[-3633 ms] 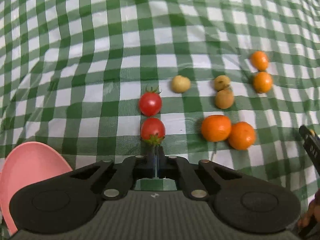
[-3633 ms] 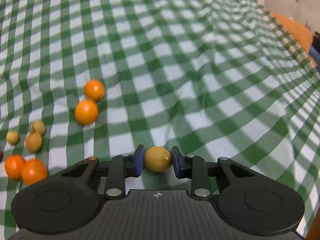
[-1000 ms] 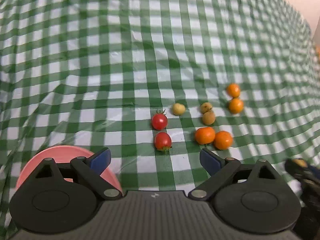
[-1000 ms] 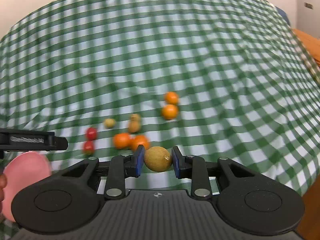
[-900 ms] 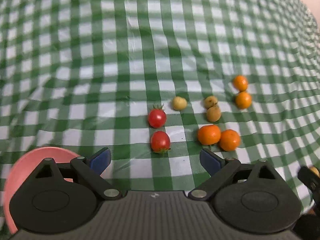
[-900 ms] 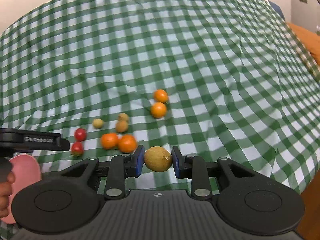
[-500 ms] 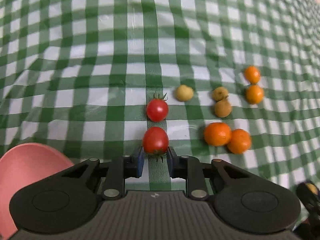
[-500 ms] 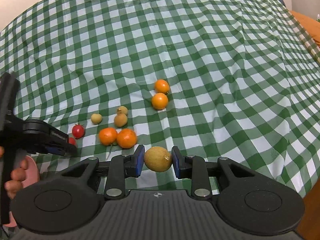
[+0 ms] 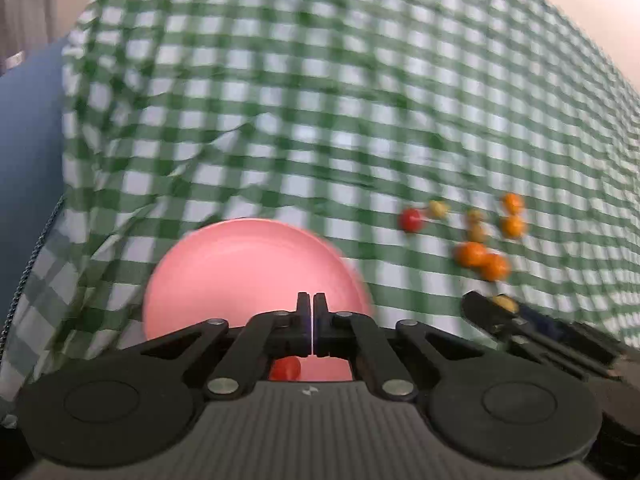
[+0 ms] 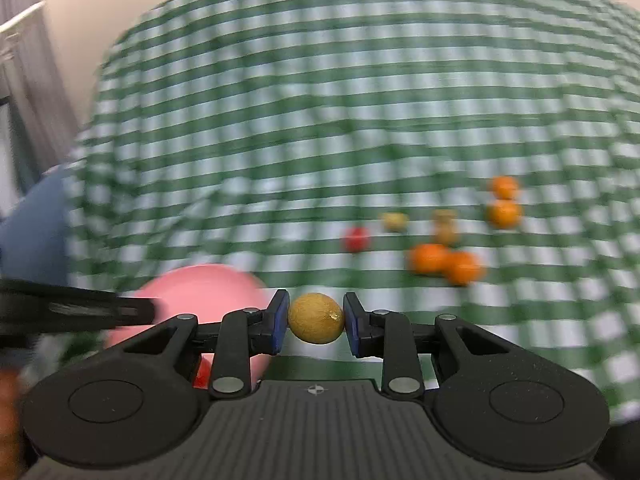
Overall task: Organize fruits
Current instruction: 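Lower the tomato and yellow fruit onto the plate and open both tools, then lift both open tools away from the plate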
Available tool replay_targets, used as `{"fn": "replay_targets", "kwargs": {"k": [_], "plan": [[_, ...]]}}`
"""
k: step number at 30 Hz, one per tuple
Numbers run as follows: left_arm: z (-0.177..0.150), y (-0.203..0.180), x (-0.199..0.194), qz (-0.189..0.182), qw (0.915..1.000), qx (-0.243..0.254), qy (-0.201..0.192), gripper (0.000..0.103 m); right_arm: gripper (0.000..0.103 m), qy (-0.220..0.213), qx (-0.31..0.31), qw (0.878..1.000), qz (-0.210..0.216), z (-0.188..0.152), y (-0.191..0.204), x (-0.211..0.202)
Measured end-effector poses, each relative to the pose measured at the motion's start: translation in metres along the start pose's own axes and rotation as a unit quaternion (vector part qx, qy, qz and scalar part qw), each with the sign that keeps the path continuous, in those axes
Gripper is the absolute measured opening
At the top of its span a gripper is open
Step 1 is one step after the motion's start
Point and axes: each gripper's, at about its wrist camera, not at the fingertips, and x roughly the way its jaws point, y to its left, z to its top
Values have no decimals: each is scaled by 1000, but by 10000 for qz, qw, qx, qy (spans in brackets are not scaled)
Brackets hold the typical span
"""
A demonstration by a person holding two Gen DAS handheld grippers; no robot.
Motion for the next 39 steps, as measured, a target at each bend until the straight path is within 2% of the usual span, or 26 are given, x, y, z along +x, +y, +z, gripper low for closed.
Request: {"fn": "replay_targets", "kwargs": {"k": [3,5,7,9,11,13,15,17,19,24,29,32,39], "plan": [[4,39,8,64,9989,-441,161,0,31,107,284,9995,22,7,0,6],[5,59,2,149,9988,-455,70,0,31,121,155,9998,19,7,1,6],[6,76,-5,62,9985,-533,135,1,31,174,-26,9997,181,4,2,8],[5,86,-8,44,9980,-622,134,17,31,315,-250,9983,429,-1,13,16],[-2,92,-16,199,9976,-665,74,67,31,557,-495,9955,590,-7,25,29],[-10,91,-24,359,9967,-731,-5,94,31,799,-740,9914,722,-17,39,44],[-17,91,-34,410,9964,-737,-51,96,31,1001,-956,9873,775,-25,50,57],[-24,89,-38,399,9968,-689,44,97,36,1105,-1056,9859,686,-31,59,64],[-28,88,-42,396,9969,-667,93,101,64,1082,-908,9876,682,-29,58,58],[-38,87,-65,350,9971,-678,34,103,82,604,-760,9944,424,-18,41,4],[-50,82,-87,302,9976,-623,-16,103,88,535,-648,9963,157,-21,30,-45],[-58,81,-104,347,9978,-553,-100,103,90,547,-504,9970,213,-28,33,-65],[-67,83,-138,343,9967,-549,-486,103,99,87,-1073,9938,292,-30,62,-101]]}}
